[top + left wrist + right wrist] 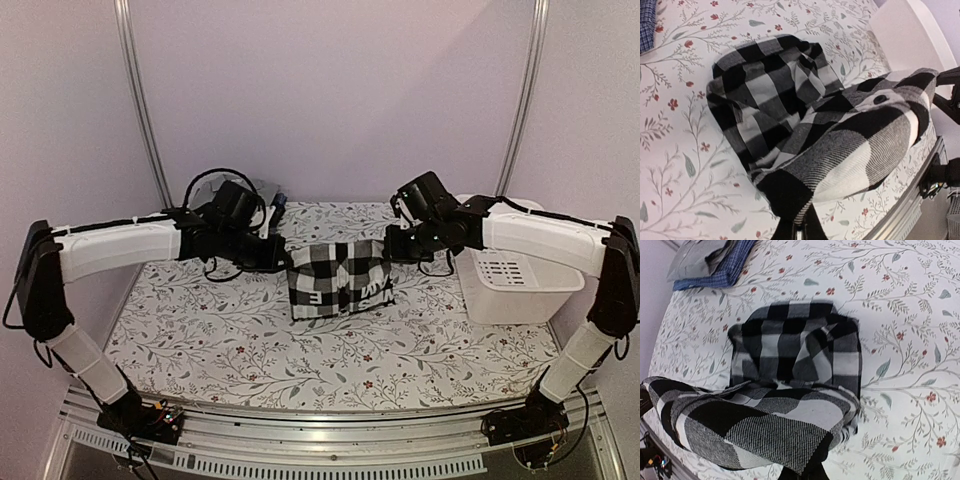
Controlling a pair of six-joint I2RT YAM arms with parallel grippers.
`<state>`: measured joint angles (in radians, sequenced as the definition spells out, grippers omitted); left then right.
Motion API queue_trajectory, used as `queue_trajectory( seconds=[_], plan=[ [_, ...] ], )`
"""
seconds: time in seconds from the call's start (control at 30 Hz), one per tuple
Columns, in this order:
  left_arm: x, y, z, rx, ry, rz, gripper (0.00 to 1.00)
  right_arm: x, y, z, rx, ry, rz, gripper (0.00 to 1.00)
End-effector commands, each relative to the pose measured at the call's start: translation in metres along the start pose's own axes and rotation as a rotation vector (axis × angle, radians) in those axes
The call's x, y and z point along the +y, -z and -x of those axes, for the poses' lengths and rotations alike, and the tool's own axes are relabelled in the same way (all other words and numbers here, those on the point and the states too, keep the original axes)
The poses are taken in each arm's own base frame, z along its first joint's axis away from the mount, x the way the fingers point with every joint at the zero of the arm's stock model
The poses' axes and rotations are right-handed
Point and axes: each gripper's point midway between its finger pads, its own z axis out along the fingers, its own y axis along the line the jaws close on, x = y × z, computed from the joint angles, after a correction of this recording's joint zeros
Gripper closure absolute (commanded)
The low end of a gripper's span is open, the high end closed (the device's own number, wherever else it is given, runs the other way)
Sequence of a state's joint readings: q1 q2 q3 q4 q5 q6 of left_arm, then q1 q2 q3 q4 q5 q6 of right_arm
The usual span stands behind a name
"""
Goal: Fold and stack the long sleeve shirts
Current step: Move the 2/3-rectangle-folded shirt to the center of the board, then fold the 2/3-rectangle-folded shirt at the center of the board.
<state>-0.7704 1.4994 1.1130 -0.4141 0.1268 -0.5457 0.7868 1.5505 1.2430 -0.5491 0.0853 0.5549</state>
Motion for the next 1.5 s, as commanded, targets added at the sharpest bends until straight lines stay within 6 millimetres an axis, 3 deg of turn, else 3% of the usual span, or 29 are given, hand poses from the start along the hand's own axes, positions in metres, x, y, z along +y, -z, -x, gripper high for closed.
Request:
queue_trajectory(
  seconds=[0.0,0.03,0.07,0.13,0.17,0.23,0.3,0.37,0.5,0.63,0.77,0.93,1.07,1.13,1.2,1.3,1.4,1.47],
  plan=[
    [0.060,-0.075,0.040,0.047,0.032,-0.054,1.00,-0.044,-0.075,0.052,-0.004,-0.038,-0.042,1.00],
    [0.068,-0.093,0.053,0.048,0.039,-0.053,1.00,-0.047,-0.089,0.062,0.002,-0.050,-0.026,1.00],
    [0.081,-0.110,0.059,0.059,0.050,-0.040,1.00,-0.057,-0.117,0.058,0.038,-0.059,-0.035,1.00],
    [0.093,-0.141,0.063,0.097,0.071,-0.049,1.00,-0.069,-0.149,0.062,0.054,-0.069,-0.052,1.00],
    [0.096,-0.151,0.064,0.108,0.078,-0.051,1.00,-0.078,-0.171,0.051,0.097,-0.075,-0.063,1.00],
    [0.096,-0.163,0.062,0.120,0.090,-0.065,1.00,-0.085,-0.191,0.033,0.153,-0.087,-0.071,1.00],
    [0.092,-0.161,0.054,0.125,0.096,-0.071,1.00,-0.090,-0.199,0.010,0.194,-0.099,-0.074,1.00],
    [0.088,-0.151,0.041,0.127,0.105,-0.060,1.00,-0.091,-0.193,-0.014,0.221,-0.112,-0.079,1.00],
    [0.076,-0.119,0.012,0.123,0.127,-0.051,1.00,-0.076,-0.158,-0.057,0.255,-0.109,-0.079,1.00],
    [0.077,-0.089,0.000,0.087,0.145,-0.021,1.00,-0.071,-0.110,-0.048,0.169,-0.138,-0.089,1.00],
    [0.080,-0.079,-0.003,0.080,0.150,-0.001,1.00,-0.077,-0.084,-0.026,0.079,-0.152,-0.128,1.00],
    [0.087,-0.082,-0.003,0.082,0.148,0.032,0.99,-0.075,-0.082,-0.005,0.045,-0.139,-0.133,0.94],
    [0.092,-0.076,0.013,0.054,0.141,0.063,0.78,-0.076,-0.077,0.011,0.019,-0.128,-0.155,0.70],
    [0.094,-0.068,0.023,0.035,0.129,0.094,0.52,-0.074,-0.072,0.017,0.008,-0.101,-0.177,0.59],
    [0.093,-0.057,0.031,0.009,0.121,0.118,0.40,-0.066,-0.065,0.022,-0.016,-0.056,-0.198,0.56],
    [0.083,-0.043,0.034,-0.013,0.125,0.102,0.41,-0.028,-0.053,0.023,-0.034,0.034,-0.158,0.56],
    [0.054,-0.042,0.019,0.007,0.105,0.054,0.52,-0.002,-0.061,0.009,-0.007,0.103,-0.138,0.56],
    [0.036,-0.046,0.008,0.028,0.094,0.030,0.63,0.003,-0.074,-0.001,0.024,0.120,-0.138,0.57]
  ],
)
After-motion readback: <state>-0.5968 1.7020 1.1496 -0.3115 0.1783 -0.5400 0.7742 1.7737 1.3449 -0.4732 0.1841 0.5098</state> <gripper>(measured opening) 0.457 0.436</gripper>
